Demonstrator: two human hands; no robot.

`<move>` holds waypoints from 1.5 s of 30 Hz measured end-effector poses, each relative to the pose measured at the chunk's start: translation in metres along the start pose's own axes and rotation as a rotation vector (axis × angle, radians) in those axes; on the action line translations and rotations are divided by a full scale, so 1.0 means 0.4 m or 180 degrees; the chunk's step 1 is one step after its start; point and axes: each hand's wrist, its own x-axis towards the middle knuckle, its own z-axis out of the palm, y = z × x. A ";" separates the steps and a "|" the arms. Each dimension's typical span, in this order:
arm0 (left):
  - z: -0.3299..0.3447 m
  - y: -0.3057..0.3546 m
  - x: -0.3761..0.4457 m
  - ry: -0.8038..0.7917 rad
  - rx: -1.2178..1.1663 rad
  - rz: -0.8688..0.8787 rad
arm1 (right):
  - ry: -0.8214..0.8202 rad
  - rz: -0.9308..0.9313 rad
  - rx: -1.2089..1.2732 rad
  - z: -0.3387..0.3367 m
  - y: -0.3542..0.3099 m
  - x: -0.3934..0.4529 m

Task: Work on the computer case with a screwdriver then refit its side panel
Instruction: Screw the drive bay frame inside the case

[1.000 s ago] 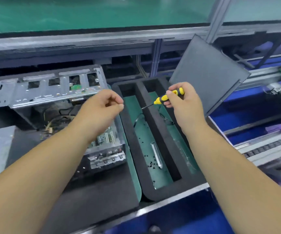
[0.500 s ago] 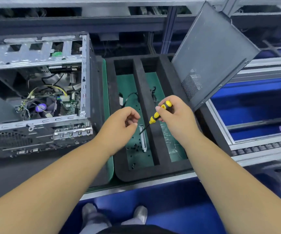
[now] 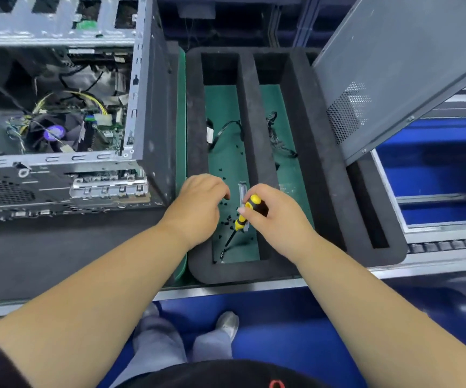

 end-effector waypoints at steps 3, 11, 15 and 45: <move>0.007 -0.006 0.005 -0.0053 0.0089 -0.0002 | -0.0134 -0.0081 -0.0075 0.020 0.006 0.005; 0.011 -0.009 0.004 -0.0010 0.0065 0.0006 | -0.0152 -0.0284 -0.0464 0.034 0.010 0.010; 0.010 -0.008 0.005 0.0003 0.0065 0.0019 | -0.0086 -0.0298 -0.0305 0.030 0.009 0.007; -0.205 0.188 0.058 -0.0010 -0.4499 -0.1208 | 0.1784 -0.0344 0.1955 -0.327 -0.130 0.043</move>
